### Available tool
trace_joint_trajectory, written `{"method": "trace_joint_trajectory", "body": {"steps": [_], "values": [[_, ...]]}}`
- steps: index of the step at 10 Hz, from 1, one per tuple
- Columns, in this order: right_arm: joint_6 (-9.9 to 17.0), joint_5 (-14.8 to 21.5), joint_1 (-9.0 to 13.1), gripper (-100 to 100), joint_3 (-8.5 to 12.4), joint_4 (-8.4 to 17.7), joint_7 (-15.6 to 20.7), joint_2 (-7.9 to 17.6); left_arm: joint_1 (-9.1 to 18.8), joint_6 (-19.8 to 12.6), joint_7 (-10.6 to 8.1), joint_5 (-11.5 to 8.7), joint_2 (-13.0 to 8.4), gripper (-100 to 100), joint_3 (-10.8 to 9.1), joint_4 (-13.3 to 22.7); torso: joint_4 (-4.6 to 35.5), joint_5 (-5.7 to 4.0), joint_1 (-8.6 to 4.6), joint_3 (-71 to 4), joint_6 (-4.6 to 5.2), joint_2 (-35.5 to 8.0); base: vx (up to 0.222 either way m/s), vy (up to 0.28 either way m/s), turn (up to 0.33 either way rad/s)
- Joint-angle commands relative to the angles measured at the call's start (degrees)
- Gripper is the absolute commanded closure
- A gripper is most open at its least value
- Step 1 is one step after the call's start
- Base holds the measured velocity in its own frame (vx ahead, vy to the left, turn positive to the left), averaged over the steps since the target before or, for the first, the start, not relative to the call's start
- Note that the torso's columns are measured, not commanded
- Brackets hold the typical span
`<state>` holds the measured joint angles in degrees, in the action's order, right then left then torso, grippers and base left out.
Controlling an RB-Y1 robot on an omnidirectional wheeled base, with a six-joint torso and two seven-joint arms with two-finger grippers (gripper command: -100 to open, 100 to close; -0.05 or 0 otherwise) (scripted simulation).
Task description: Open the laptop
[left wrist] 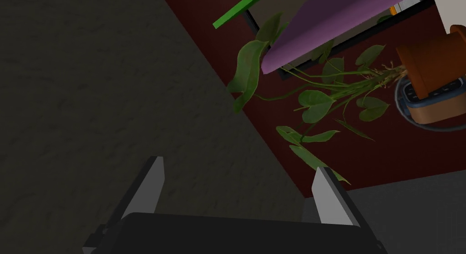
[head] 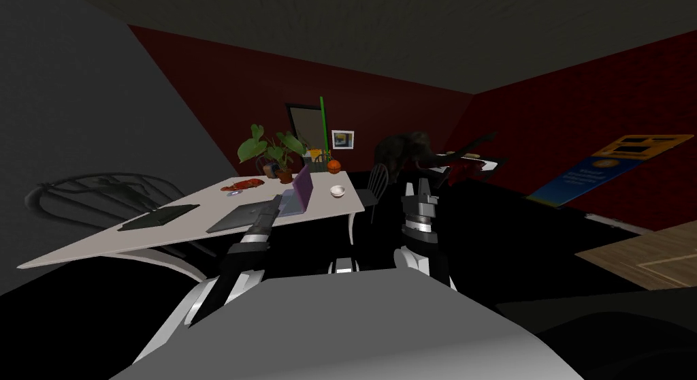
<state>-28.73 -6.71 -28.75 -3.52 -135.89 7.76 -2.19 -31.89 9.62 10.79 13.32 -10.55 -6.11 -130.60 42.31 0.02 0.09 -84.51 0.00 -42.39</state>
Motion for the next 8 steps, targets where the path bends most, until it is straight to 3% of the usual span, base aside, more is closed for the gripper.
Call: {"method": "trace_joint_trajectory", "body": {"steps": [1,8], "values": [[0.0,0.0,0.0,0,0.0,0.0,0.0,0.0,-0.1,-2.7,0.57,0.6,-1.7,-100,-0.96,0.3,0.0,0.01,0.01,0.0,0.0,0.0,0.076,-0.044,0.006],[0.0,0.0,0.0,0,0.0,0.0,0.0,0.0,-0.4,-11.3,2.91,3.1,-6.1,-100,-3.84,1.8,0.0,0.01,0.01,0.0,0.0,0.0,0.126,-0.075,0.008]]}}
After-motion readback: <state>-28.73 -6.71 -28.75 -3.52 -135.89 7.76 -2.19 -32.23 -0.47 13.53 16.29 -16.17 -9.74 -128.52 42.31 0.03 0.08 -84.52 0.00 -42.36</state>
